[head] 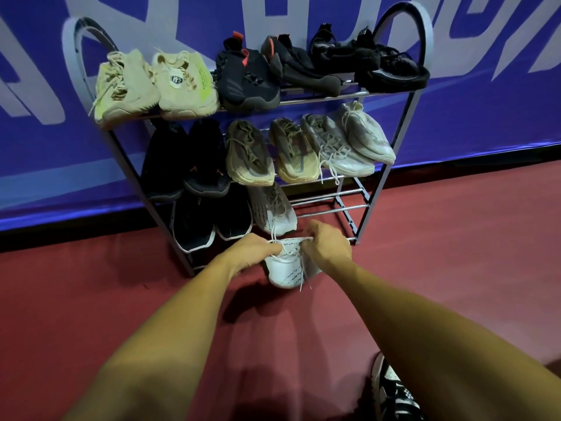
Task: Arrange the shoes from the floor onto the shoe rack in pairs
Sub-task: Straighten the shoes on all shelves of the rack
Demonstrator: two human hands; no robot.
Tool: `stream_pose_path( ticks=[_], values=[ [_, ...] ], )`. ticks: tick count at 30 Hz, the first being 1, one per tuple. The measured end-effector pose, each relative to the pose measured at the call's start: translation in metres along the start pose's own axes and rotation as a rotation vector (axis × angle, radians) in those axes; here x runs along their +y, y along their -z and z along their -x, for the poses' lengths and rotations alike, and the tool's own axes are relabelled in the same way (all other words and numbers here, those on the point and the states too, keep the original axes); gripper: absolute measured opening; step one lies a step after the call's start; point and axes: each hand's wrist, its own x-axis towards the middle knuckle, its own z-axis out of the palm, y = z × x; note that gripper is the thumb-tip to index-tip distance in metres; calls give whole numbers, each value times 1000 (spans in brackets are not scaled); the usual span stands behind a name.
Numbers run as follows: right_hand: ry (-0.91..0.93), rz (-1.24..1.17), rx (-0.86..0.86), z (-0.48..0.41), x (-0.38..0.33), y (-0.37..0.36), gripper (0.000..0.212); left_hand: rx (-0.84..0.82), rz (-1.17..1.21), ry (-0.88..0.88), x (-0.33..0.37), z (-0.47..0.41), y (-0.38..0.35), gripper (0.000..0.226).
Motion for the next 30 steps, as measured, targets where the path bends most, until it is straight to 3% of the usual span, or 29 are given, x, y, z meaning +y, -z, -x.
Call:
stream_pose_path(
  ticks=[4,7,10,12,15,20,25,27,30],
  values=[
    [-250,-162,30,-5,6,2,59,-28,292,7,-6,0,3,27],
    [-413,-337,-74,-5,13,2,50,-151,412,58,-5,0,5,40],
    [-599,-635,-198,-5,16,-2,51,-223,436,72,-8,-2,5,33],
    [-658,-812,-258,-2,13,-3,31,-257,384,62,-7,0,3,23],
    [-613,-858,-348,0,16,-3,9,-290,257,72,-5,5,1,26],
    [-592,-877,-432,-1,24,-3,20,-195,307,100,-1,7,-3,11],
    [-533,-926,-305,1,27,0,31,-48,169,-2,7,-3,-4,4],
    [-437,-891,-246,3,27,7,33,-73,154,-58,4,-9,-7,1],
    [-240,-766,-174,6,29,13,33,-64,145,-85,-2,-16,-15,15]
  ],
)
